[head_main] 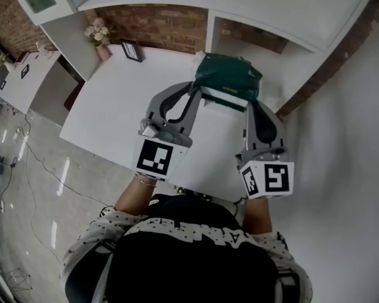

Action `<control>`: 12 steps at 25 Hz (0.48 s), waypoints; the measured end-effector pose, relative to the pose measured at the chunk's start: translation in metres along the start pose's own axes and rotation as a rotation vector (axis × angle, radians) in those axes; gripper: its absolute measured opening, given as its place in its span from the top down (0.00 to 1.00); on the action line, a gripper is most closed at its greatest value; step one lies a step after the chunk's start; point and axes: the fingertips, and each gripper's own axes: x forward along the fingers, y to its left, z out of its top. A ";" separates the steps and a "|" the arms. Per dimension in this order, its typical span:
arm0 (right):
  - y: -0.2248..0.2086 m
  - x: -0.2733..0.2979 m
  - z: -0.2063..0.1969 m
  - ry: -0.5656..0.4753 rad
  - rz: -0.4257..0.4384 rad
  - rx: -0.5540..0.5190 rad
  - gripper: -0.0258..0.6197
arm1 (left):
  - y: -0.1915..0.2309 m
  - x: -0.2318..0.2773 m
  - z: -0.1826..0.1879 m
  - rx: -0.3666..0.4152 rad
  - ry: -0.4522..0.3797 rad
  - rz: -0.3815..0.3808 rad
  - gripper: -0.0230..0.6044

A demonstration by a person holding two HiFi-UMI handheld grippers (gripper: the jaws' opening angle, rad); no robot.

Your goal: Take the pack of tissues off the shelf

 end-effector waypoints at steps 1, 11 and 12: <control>0.000 -0.001 -0.003 0.005 0.000 0.003 0.90 | -0.001 0.000 -0.003 0.003 0.006 -0.003 0.85; -0.004 0.000 -0.016 0.048 -0.014 0.010 0.90 | -0.005 0.004 -0.021 -0.015 0.047 -0.029 0.85; -0.004 0.000 -0.016 0.049 -0.015 0.007 0.90 | -0.005 0.004 -0.022 -0.018 0.047 -0.030 0.85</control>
